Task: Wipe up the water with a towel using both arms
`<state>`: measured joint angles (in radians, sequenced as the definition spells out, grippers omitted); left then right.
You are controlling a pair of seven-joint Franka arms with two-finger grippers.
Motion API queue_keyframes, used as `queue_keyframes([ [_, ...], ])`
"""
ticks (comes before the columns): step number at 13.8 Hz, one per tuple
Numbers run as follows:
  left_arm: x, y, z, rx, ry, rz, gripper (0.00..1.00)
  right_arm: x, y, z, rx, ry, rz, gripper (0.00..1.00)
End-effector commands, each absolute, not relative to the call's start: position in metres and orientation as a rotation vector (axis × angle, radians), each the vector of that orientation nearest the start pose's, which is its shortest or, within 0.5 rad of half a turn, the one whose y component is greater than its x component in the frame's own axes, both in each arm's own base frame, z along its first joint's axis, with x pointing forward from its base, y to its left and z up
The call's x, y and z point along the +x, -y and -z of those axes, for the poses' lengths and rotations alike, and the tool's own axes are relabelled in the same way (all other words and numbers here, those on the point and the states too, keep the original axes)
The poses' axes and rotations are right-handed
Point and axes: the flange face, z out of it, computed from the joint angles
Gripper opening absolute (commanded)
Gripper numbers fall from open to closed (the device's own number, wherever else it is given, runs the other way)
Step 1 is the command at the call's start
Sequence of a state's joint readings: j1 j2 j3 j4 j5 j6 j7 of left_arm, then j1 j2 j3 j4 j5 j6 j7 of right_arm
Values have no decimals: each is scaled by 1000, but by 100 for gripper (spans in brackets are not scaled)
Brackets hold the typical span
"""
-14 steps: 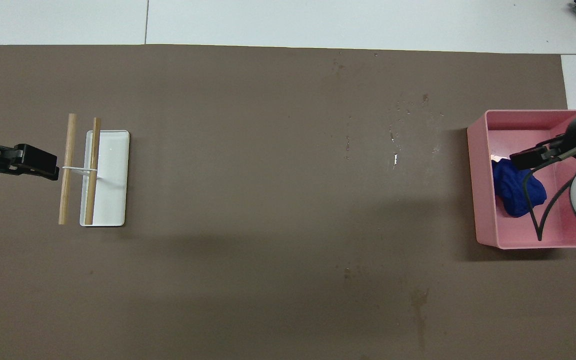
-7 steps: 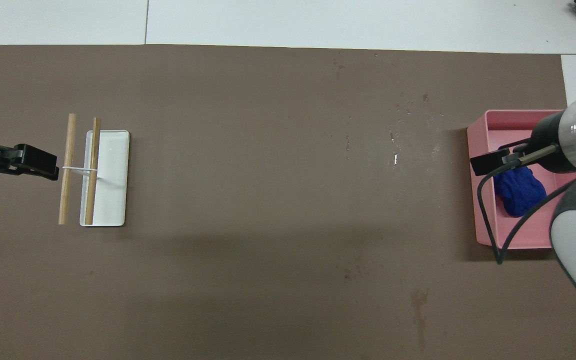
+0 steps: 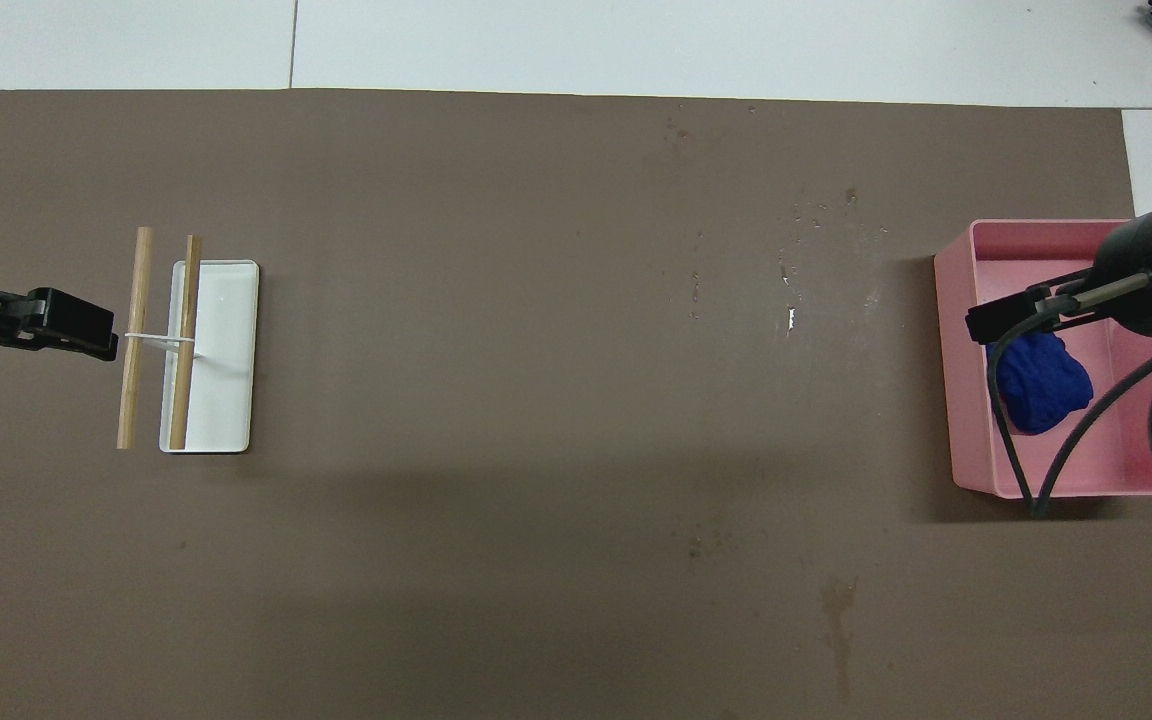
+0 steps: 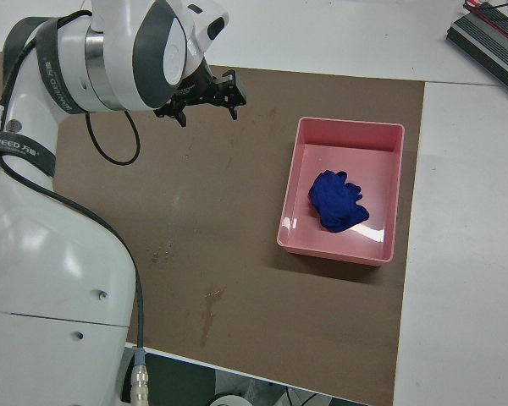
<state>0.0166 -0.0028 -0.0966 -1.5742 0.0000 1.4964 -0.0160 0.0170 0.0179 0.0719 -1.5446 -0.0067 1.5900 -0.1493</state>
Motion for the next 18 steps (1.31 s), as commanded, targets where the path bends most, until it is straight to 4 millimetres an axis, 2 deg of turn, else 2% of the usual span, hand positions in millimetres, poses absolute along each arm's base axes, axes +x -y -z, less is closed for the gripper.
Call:
queue_keyframes([
  [1, 536, 43, -619, -3146, -104, -102, 100, 565, -46, -624, -3113, 338, -11, 100],
  [3, 536, 43, -619, -3146, -104, -102, 100, 563, -39, -619, -3114, 333, -21, 100],
  [6, 536, 43, -619, -3146, -104, -102, 100, 561, -46, -621, -3113, 340, -23, 100],
  [12, 536, 43, -619, -3146, -104, -102, 100, 562, -45, -623, -3117, 326, 0, 100],
  [14, 536, 43, -619, -3146, -104, -102, 100, 562, -45, -624, -3112, 297, 5, 100],
  [16, 536, 43, -619, -3146, -104, -102, 100, 562, -47, -625, -3125, 195, 9, 100],
  [18, 536, 43, -619, -3146, -104, -102, 100, 564, -46, -626, -3128, 192, 26, 100],
])
